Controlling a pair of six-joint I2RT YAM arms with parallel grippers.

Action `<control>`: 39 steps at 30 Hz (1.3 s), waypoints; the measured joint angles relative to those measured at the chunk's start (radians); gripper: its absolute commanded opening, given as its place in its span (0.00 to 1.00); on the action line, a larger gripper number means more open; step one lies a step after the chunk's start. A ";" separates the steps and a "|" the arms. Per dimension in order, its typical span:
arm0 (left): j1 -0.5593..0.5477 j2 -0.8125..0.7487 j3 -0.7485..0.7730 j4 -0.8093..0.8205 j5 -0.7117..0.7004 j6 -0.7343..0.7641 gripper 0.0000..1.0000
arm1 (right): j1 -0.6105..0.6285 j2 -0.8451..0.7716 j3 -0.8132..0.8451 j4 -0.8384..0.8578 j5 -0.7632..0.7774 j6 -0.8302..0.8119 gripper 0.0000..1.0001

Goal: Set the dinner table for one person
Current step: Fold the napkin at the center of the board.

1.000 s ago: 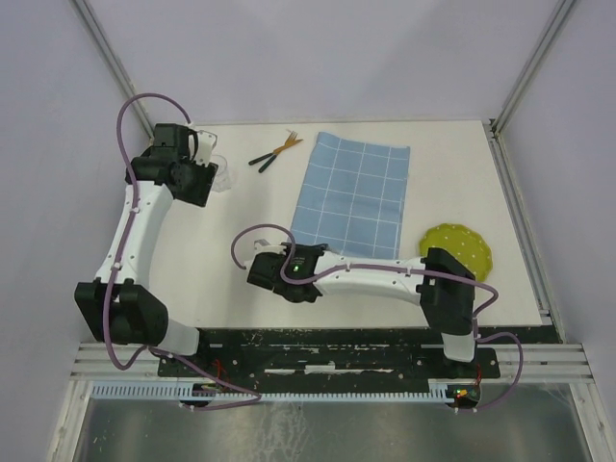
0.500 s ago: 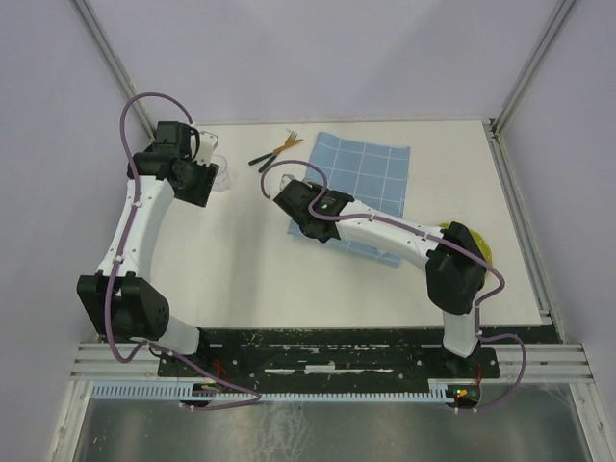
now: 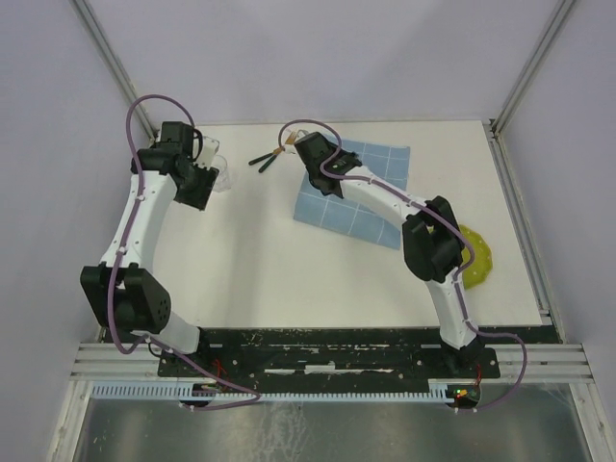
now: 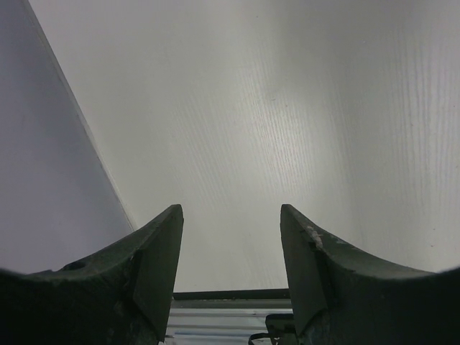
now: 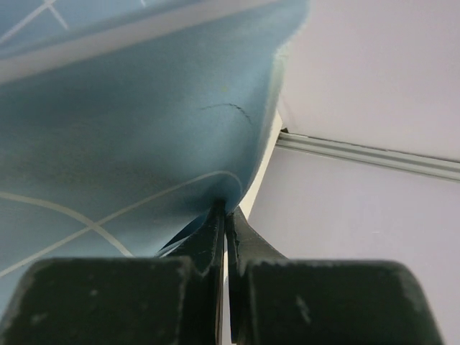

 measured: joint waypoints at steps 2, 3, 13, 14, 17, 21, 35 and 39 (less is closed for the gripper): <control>0.000 0.023 0.011 -0.012 -0.005 0.000 0.63 | -0.051 0.085 0.068 0.072 0.005 -0.089 0.01; 0.000 0.023 0.011 -0.013 -0.005 0.000 0.63 | -0.052 0.086 0.068 0.073 0.005 -0.090 0.01; 0.000 0.032 0.011 -0.030 -0.007 0.000 0.63 | -0.139 0.356 0.348 0.216 0.021 -0.307 0.01; 0.000 0.037 0.011 -0.030 -0.006 0.000 0.63 | -0.144 0.375 0.367 0.220 0.020 -0.311 0.01; 0.000 0.058 0.011 -0.030 -0.003 0.000 0.63 | -0.162 0.412 0.401 0.236 0.020 -0.336 0.01; 0.000 0.096 0.011 -0.030 0.005 0.000 0.62 | -0.182 0.425 0.401 0.294 0.022 -0.371 0.01; 0.000 0.134 0.011 -0.007 0.031 0.000 0.61 | -0.229 0.560 0.449 0.580 0.026 -0.478 0.01; 0.000 0.134 0.011 -0.003 0.031 0.000 0.61 | -0.226 0.623 0.475 0.607 -0.002 -0.514 0.01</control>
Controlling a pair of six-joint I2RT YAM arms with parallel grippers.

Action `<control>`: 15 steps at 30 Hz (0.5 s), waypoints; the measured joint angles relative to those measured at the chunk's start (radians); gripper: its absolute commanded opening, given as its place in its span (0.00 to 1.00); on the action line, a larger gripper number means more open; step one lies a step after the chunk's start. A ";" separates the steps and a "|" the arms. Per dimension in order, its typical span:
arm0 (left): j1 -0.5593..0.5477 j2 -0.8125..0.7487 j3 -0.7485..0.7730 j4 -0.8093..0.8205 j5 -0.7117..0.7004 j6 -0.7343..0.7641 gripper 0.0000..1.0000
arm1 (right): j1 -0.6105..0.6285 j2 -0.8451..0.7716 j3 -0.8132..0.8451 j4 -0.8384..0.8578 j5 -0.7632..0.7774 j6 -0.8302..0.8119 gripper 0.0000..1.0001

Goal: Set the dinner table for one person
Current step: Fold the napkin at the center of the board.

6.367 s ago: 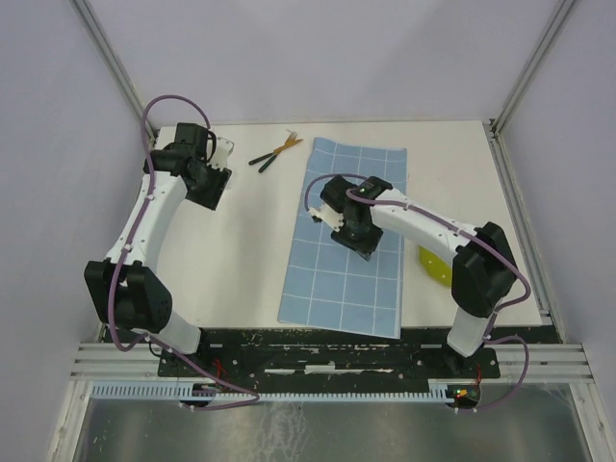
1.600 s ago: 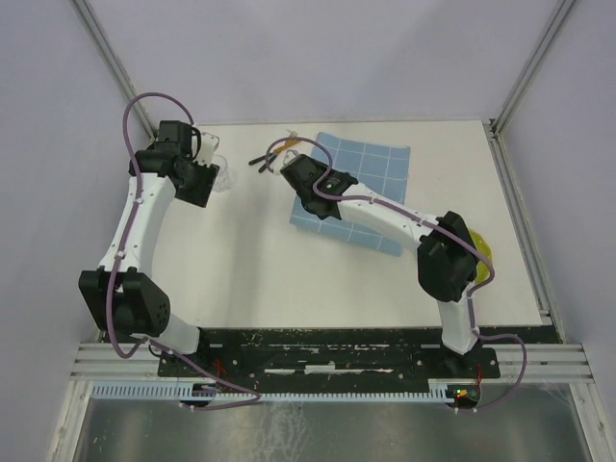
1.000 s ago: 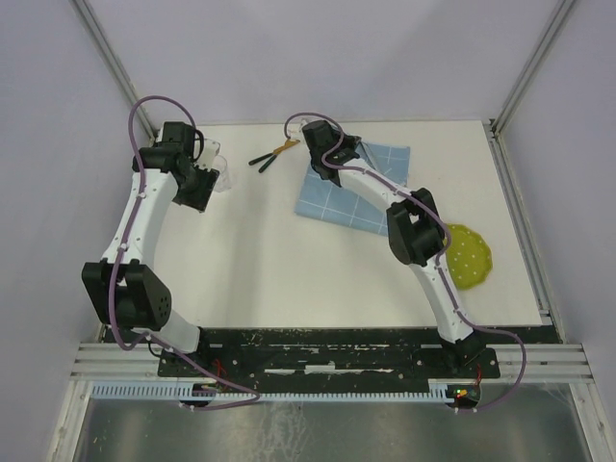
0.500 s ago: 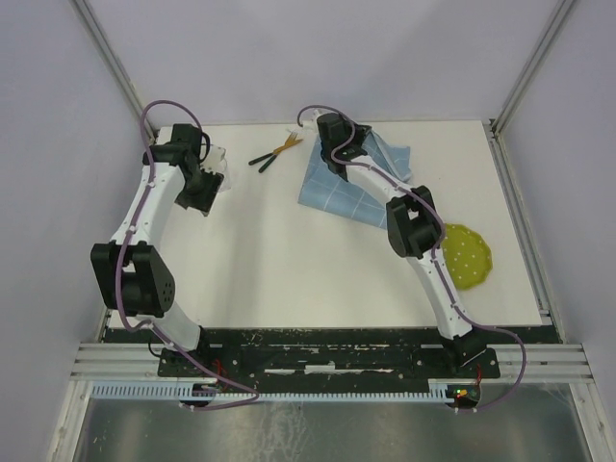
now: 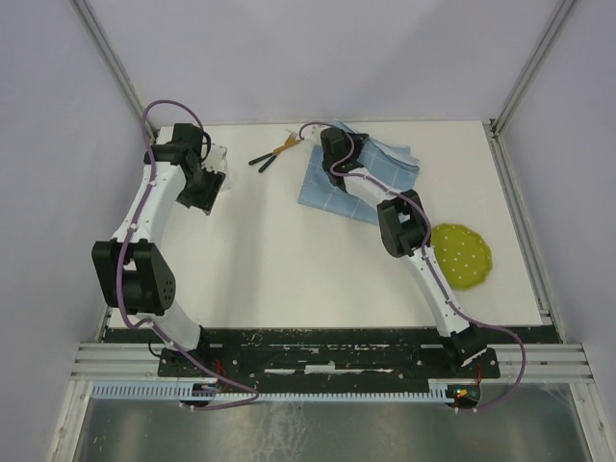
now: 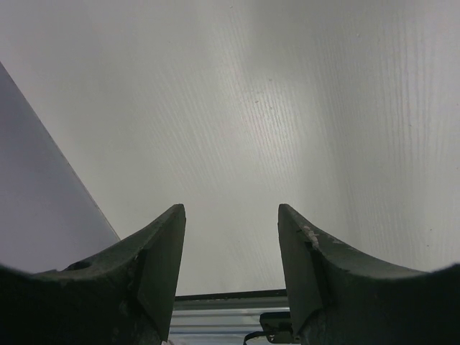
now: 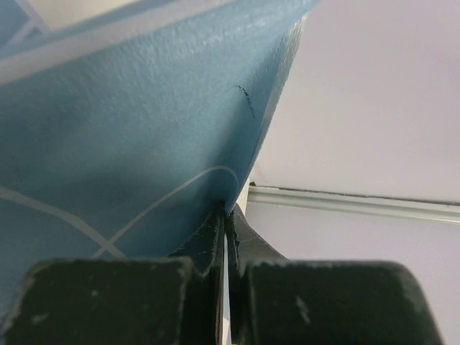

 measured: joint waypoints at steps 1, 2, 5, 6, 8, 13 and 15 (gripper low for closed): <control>0.000 0.000 0.000 0.000 0.000 0.000 0.61 | 0.002 0.006 0.000 0.013 -0.010 -0.006 0.01; 0.000 0.000 0.000 0.000 0.000 0.000 0.61 | 0.003 0.011 0.000 0.026 -0.017 -0.012 0.01; 0.000 0.000 -0.001 0.000 0.000 0.000 0.61 | 0.010 0.013 -0.001 0.068 -0.027 -0.016 0.01; 0.000 0.000 -0.001 0.000 0.000 0.000 0.61 | 0.013 0.013 -0.001 0.088 -0.027 -0.015 0.01; 0.000 0.000 -0.002 0.001 0.000 0.000 0.61 | 0.019 0.012 -0.008 0.129 -0.027 -0.008 0.01; 0.000 0.000 -0.002 0.008 0.000 0.000 0.61 | 0.027 -0.005 -0.059 0.190 -0.034 0.019 0.02; 0.000 0.000 -0.002 0.008 0.001 -0.001 0.61 | 0.028 -0.013 -0.066 0.190 -0.044 0.031 0.02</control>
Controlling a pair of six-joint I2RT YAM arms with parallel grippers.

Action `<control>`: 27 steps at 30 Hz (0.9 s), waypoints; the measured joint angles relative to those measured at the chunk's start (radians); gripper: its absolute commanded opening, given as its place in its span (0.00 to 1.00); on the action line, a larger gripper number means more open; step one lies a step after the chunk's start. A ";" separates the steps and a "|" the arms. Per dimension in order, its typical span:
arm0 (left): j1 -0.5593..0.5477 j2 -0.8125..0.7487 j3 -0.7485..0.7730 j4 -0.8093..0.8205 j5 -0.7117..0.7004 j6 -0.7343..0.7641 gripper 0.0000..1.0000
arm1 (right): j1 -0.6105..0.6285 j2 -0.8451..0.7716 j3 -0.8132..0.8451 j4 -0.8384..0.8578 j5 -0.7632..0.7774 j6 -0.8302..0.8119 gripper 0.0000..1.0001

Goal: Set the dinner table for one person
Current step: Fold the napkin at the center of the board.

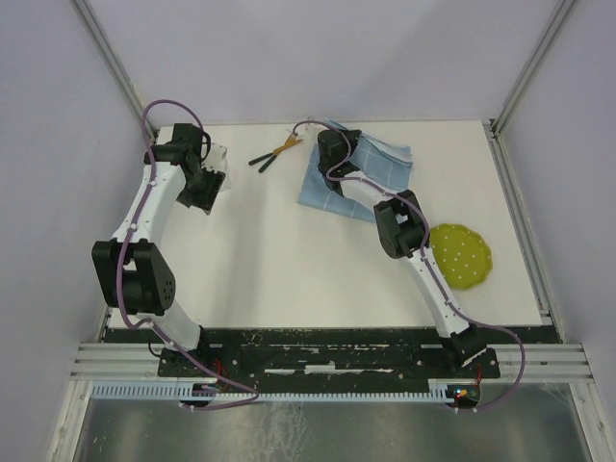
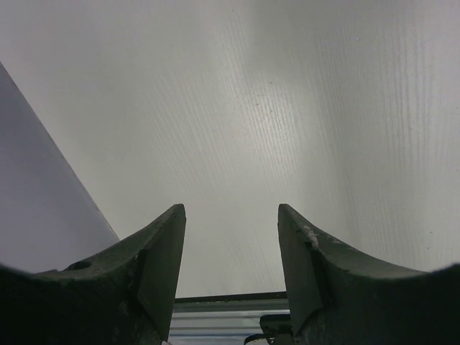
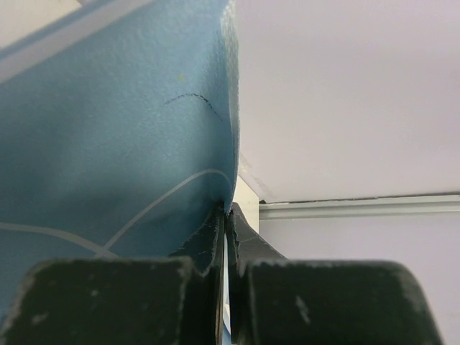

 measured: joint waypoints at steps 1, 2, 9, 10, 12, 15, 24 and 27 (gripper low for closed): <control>0.000 0.000 0.000 0.000 0.000 0.000 0.61 | 0.000 -0.001 0.000 0.005 -0.005 0.002 0.02; 0.000 0.000 0.000 0.000 0.000 0.000 0.61 | 0.000 -0.003 0.000 0.013 -0.010 0.003 0.02; 0.000 0.000 -0.013 0.007 0.000 0.000 0.61 | 0.002 -0.003 0.003 0.051 -0.035 0.013 0.02; 0.000 0.000 -0.020 0.007 0.000 0.000 0.61 | 0.002 -0.002 0.005 0.048 -0.039 0.023 0.02; 0.000 0.000 -0.031 0.006 0.000 0.000 0.61 | 0.003 -0.002 0.008 0.040 -0.045 0.042 0.02; 0.000 0.000 -0.042 0.006 0.000 0.000 0.61 | 0.003 -0.002 0.007 0.032 -0.073 0.066 0.02; 0.000 -0.004 -0.062 0.008 0.001 0.000 0.61 | 0.007 0.078 0.143 -0.042 -0.104 0.080 0.02; 0.000 -0.005 -0.069 0.008 0.000 0.000 0.61 | 0.008 0.094 0.147 -0.047 -0.105 0.080 0.02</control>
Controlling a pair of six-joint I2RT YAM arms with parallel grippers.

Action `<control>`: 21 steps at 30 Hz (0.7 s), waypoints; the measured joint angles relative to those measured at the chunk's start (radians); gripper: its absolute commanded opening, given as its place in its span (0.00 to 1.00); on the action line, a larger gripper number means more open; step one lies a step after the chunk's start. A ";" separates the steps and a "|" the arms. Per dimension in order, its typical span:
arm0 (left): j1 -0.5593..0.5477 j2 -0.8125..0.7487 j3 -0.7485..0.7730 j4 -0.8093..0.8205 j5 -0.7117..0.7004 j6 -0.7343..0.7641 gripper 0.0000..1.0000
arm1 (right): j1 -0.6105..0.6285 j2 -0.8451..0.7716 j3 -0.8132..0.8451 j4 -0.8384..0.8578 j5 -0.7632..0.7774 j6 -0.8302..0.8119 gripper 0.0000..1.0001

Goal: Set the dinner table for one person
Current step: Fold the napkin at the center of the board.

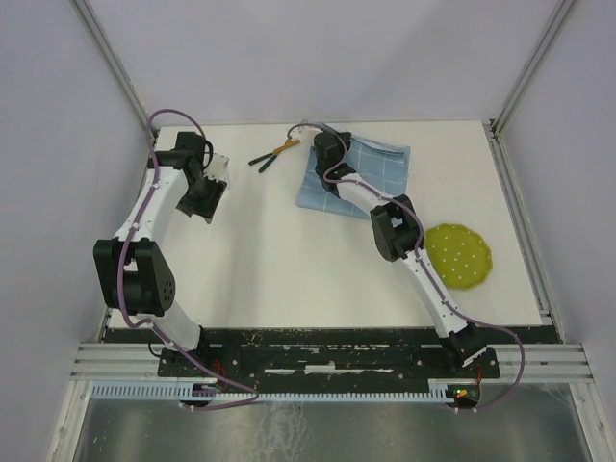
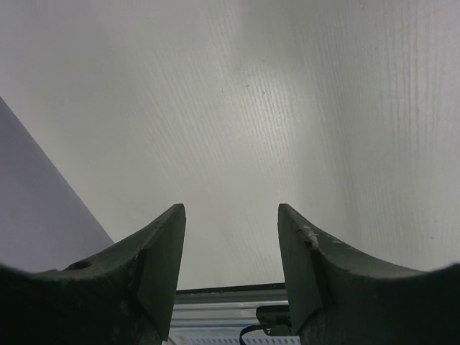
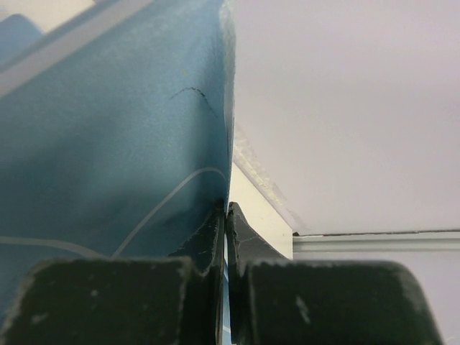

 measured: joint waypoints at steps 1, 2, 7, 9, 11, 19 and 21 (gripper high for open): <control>0.000 0.000 -0.002 0.000 0.000 0.000 0.61 | 0.000 0.004 0.000 -0.003 0.000 0.000 0.01; 0.000 -0.001 -0.005 0.000 0.000 0.000 0.61 | 0.000 0.008 0.000 -0.007 0.000 0.000 0.02; 0.000 -0.003 -0.011 -0.001 0.000 0.000 0.61 | 0.002 0.020 0.000 -0.012 0.020 0.004 0.49; 0.000 -0.003 -0.011 0.000 0.001 0.000 0.61 | 0.002 0.021 0.000 -0.013 0.034 -0.004 0.53; 0.000 -0.003 -0.011 0.000 0.002 0.000 0.61 | 0.002 0.021 0.000 0.000 0.046 -0.014 0.55; 0.000 -0.009 -0.011 -0.001 0.018 0.000 0.61 | -0.004 0.020 -0.002 0.069 0.119 -0.076 0.49; 0.000 -0.018 -0.011 -0.001 0.018 0.000 0.61 | -0.007 -0.006 -0.039 0.061 0.145 -0.072 0.33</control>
